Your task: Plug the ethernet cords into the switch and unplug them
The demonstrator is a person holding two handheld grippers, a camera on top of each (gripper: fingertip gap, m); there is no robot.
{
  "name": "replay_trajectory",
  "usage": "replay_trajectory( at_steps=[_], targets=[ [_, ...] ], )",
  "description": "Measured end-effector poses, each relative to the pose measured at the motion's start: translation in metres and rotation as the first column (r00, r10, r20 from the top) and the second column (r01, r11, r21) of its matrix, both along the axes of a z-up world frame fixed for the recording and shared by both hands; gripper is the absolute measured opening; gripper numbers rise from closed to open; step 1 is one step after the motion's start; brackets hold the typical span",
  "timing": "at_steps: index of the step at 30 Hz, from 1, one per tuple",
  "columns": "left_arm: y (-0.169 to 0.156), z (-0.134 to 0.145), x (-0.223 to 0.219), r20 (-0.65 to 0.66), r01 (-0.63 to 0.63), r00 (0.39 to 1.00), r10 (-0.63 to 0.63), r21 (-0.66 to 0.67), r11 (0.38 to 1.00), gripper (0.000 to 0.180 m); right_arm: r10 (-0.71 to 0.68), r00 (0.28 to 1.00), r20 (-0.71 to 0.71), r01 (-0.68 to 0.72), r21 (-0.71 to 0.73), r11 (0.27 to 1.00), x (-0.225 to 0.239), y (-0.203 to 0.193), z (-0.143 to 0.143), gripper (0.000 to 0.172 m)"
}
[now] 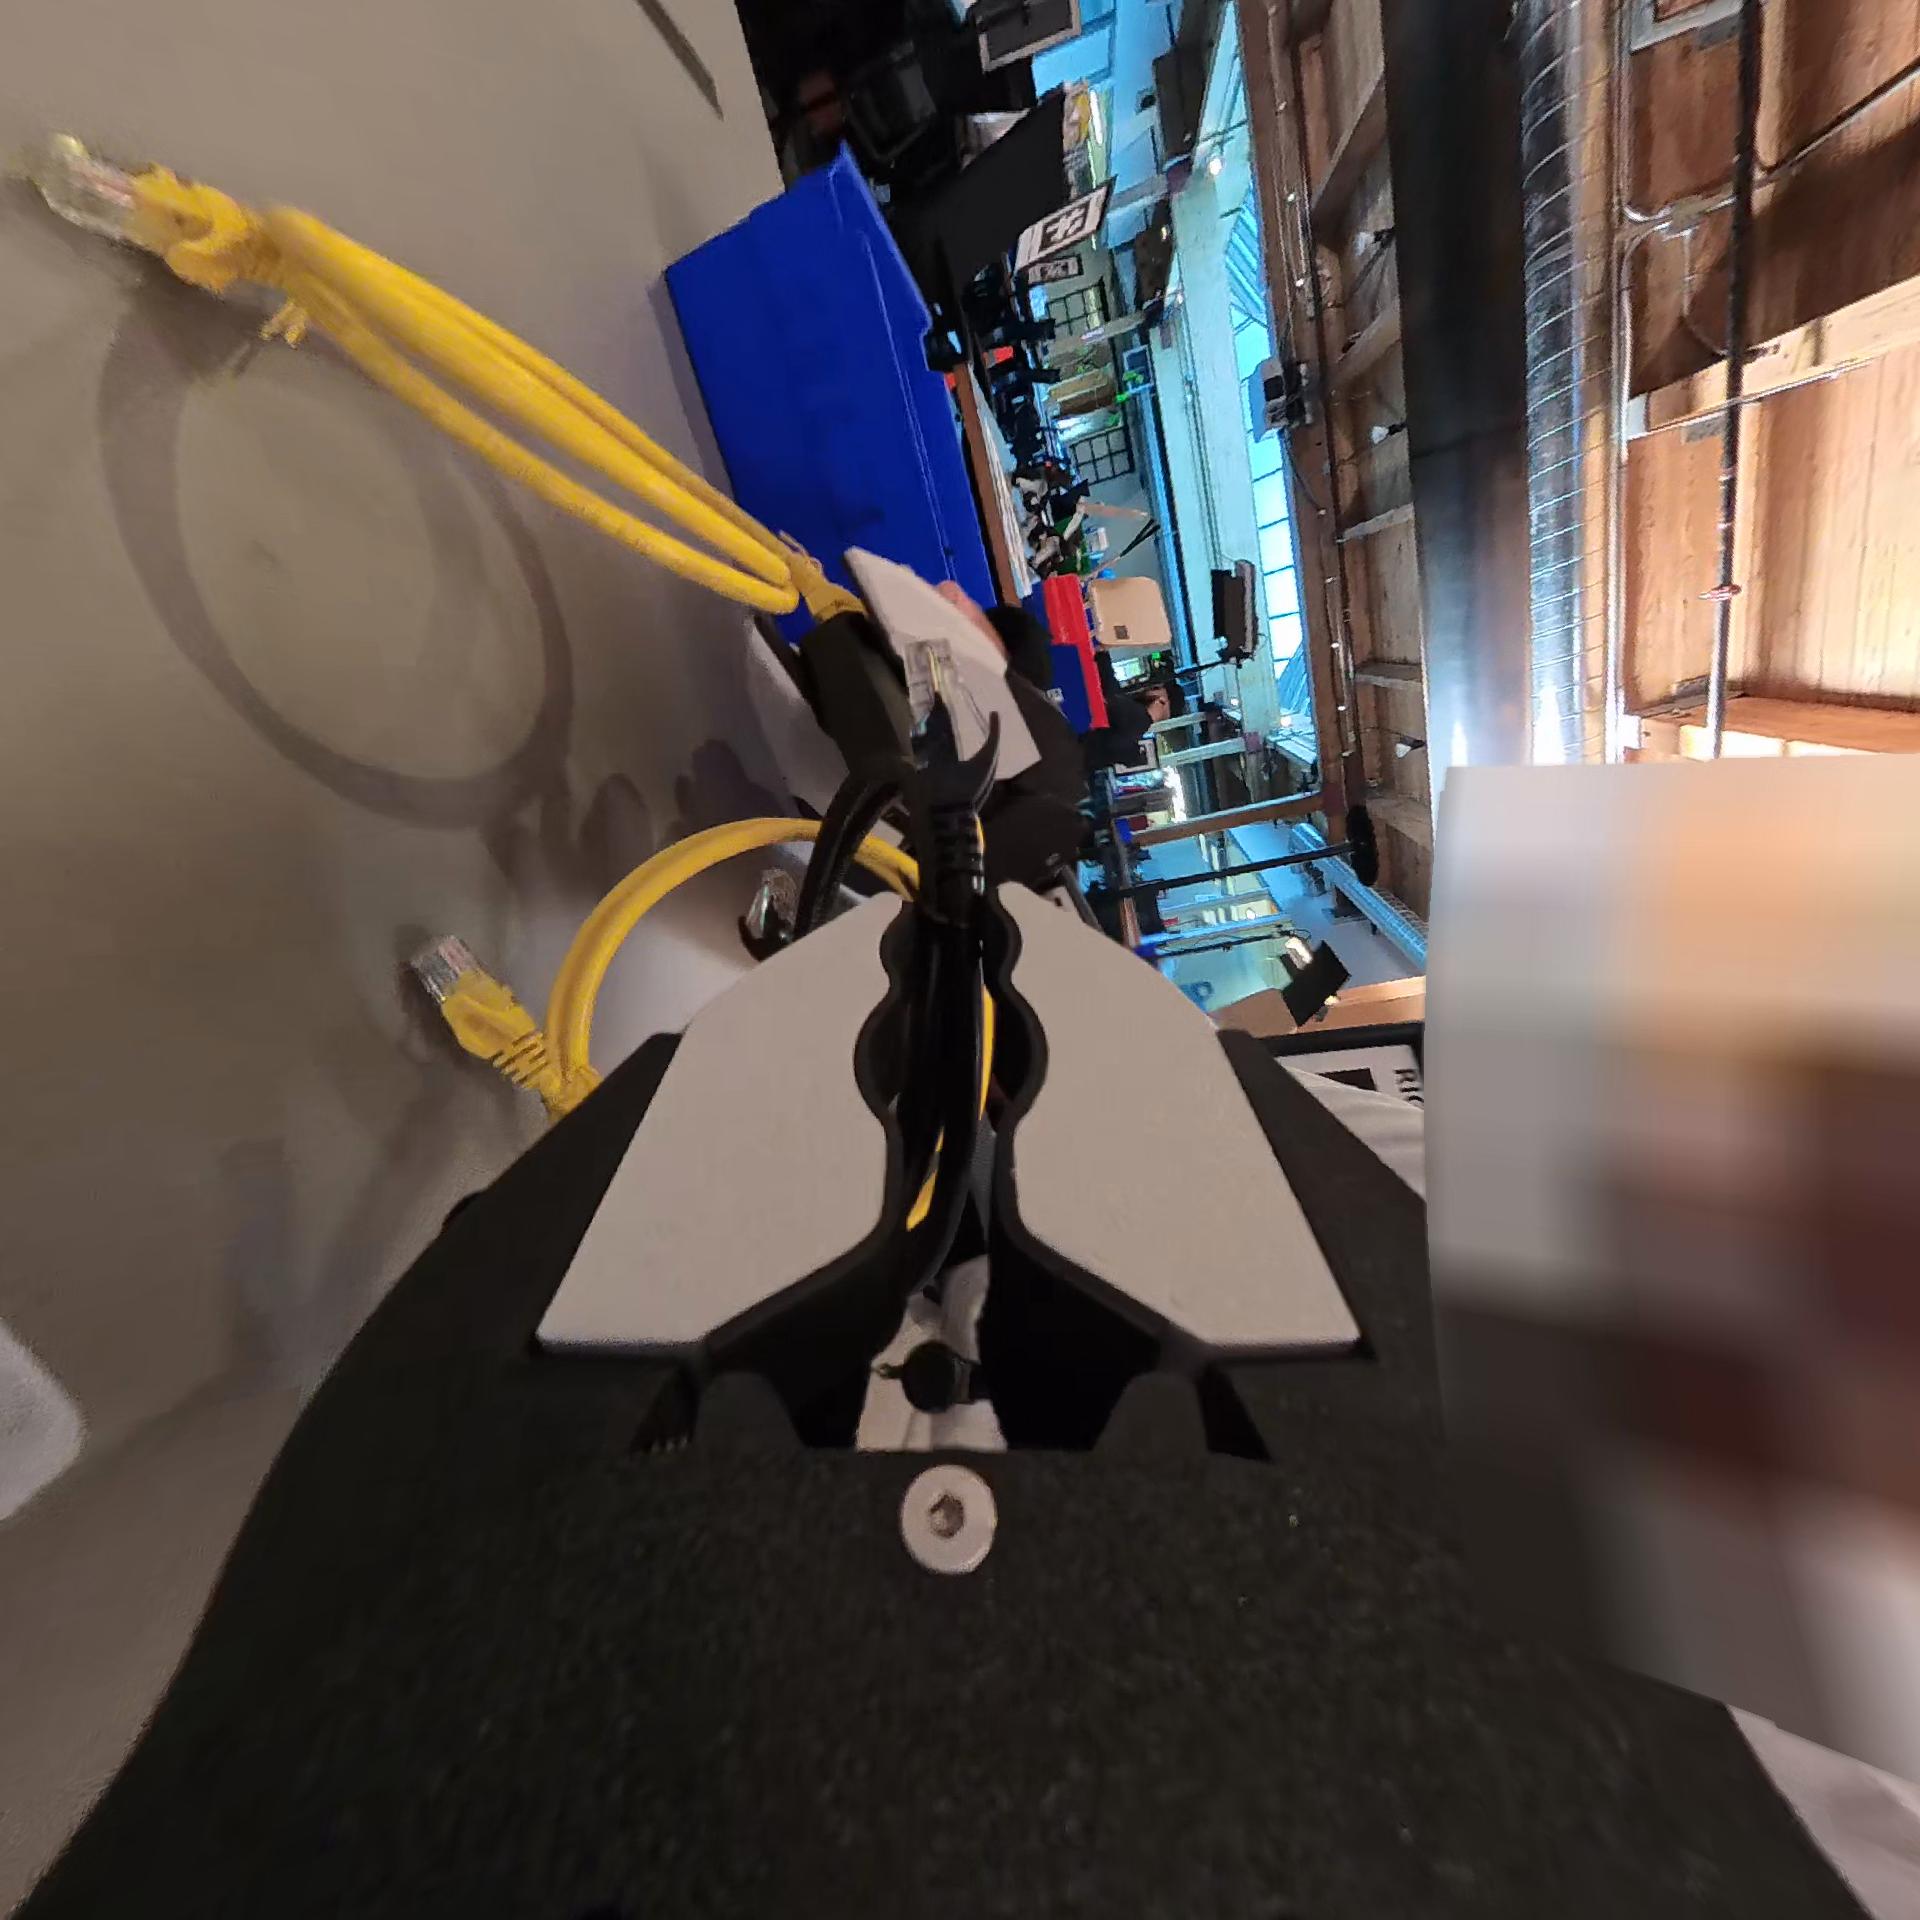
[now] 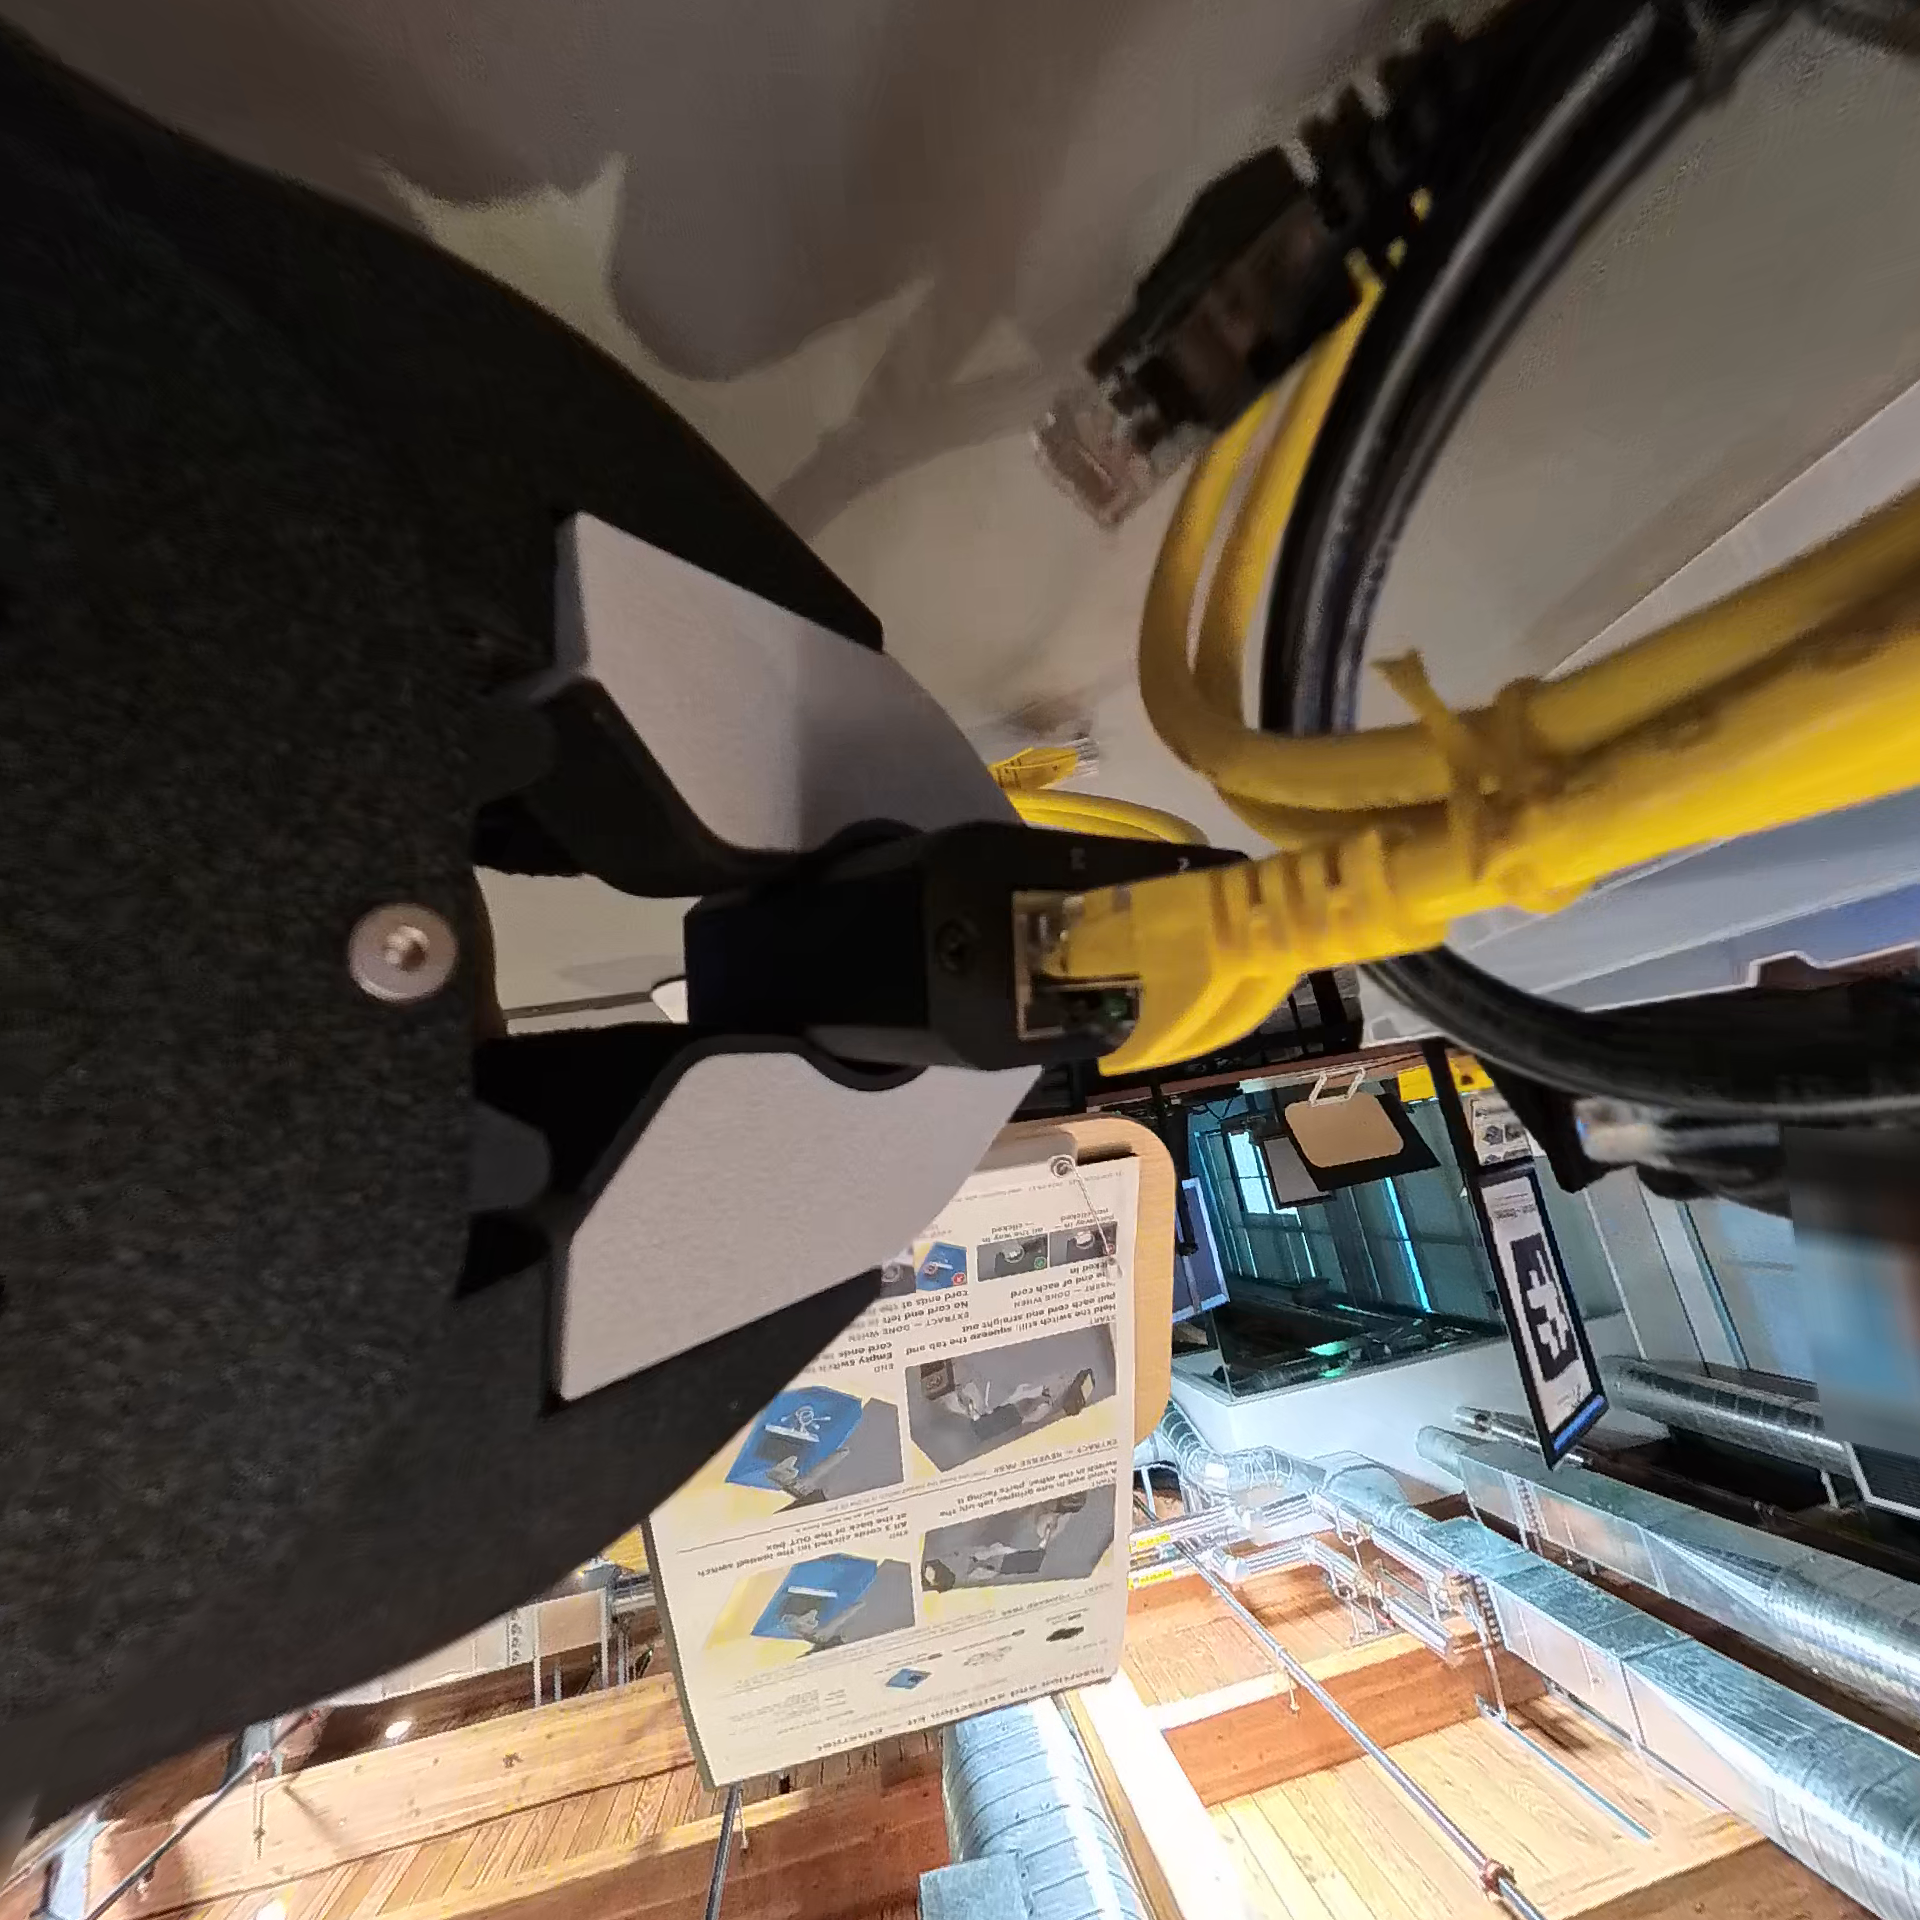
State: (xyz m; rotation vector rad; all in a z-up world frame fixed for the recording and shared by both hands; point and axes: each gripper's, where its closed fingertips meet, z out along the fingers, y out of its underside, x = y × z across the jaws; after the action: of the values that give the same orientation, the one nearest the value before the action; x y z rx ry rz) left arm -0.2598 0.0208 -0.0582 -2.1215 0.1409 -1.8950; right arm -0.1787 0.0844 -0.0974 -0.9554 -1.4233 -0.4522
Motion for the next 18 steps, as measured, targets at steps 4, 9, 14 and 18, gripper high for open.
replay_trajectory(
  at_steps=[4,9,14,18],
  targets=[
    [-0.005,-0.007,0.012,0.000,0.064,0.998,-0.064,-0.047,0.997,0.011,0.032,0.999,-0.015,-0.032,0.011,0.999,-0.006,-0.010,0.005,0.025],
    [-0.028,-0.032,0.051,-0.060,0.191,0.979,-0.195,-0.068,0.979,0.011,0.070,0.996,-0.059,-0.070,-0.009,0.997,-0.014,-0.020,0.012,0.025],
    [-0.025,-0.028,0.050,-0.034,0.135,0.990,-0.135,-0.001,0.991,0.011,0.038,0.998,-0.047,-0.037,0.017,0.999,-0.004,-0.011,0.014,0.029],
    [-0.035,-0.023,0.044,-0.007,0.139,0.990,-0.139,0.007,0.990,0.011,0.015,1.000,-0.002,-0.015,0.029,0.999,-0.001,-0.005,0.007,0.025]
  ],
)
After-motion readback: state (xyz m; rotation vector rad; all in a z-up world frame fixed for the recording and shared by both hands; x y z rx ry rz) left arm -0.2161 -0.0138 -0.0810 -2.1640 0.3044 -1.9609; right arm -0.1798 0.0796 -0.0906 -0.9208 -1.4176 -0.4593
